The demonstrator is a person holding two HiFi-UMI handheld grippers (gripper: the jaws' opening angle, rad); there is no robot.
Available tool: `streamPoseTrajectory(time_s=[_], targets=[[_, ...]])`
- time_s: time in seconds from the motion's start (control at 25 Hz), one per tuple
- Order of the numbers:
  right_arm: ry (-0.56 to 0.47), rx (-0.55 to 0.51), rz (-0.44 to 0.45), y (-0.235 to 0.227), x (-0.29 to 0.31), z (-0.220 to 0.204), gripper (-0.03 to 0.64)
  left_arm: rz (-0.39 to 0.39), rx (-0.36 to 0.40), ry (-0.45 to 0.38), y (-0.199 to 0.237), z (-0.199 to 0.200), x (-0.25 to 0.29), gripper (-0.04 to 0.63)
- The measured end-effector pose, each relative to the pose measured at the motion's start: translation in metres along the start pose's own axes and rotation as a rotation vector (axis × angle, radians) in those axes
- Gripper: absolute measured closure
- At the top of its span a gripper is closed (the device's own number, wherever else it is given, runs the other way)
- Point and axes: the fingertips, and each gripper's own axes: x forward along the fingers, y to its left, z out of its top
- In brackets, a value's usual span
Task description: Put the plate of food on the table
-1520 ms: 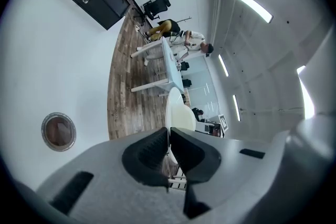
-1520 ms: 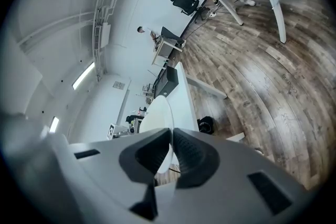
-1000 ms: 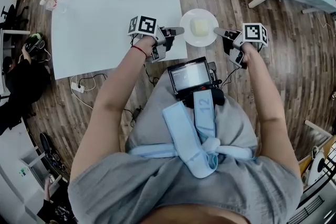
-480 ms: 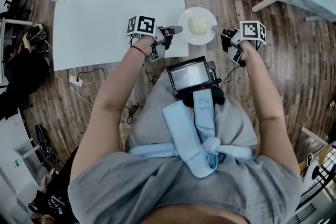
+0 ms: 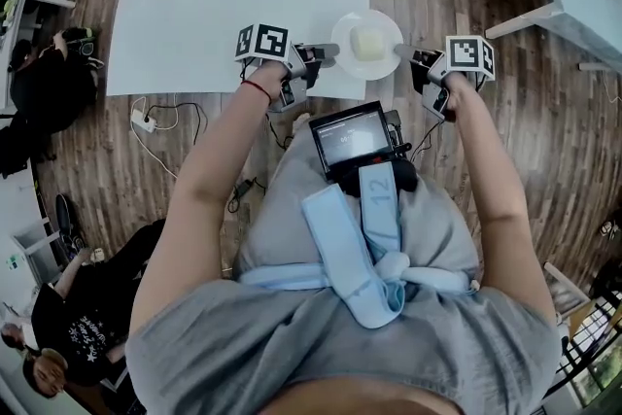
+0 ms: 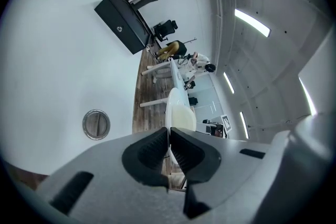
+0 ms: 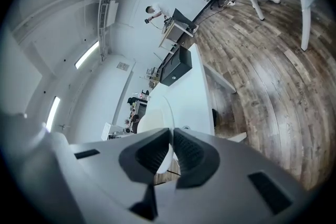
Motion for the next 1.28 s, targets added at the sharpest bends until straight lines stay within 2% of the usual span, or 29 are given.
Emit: streamPoseTrajectory(time_s=[0.28,0.64,0.96,1.28], targets=[[0.03,-0.041,-0.001,0.029,0.041,0.005,0.577,-0.01,-0.016,-0.056,0.017,0.017,-0.041,0.563],[0.044,-0.059,-0.024,0.07,0.112,0.012,0.577,-0.015,-0.027,-0.073,0.049,0.055,-0.107,0.564],[0.057,-0.064,0.0,0.082,0.158,0.012,0.577,0.0,-0.034,-0.092,0.075,0.07,-0.14,0.563],[0.081,-0.067,0.015,0.105,0.238,0.009,0.577,0.034,-0.037,-0.107,0.12,0.097,-0.2,0.565]])
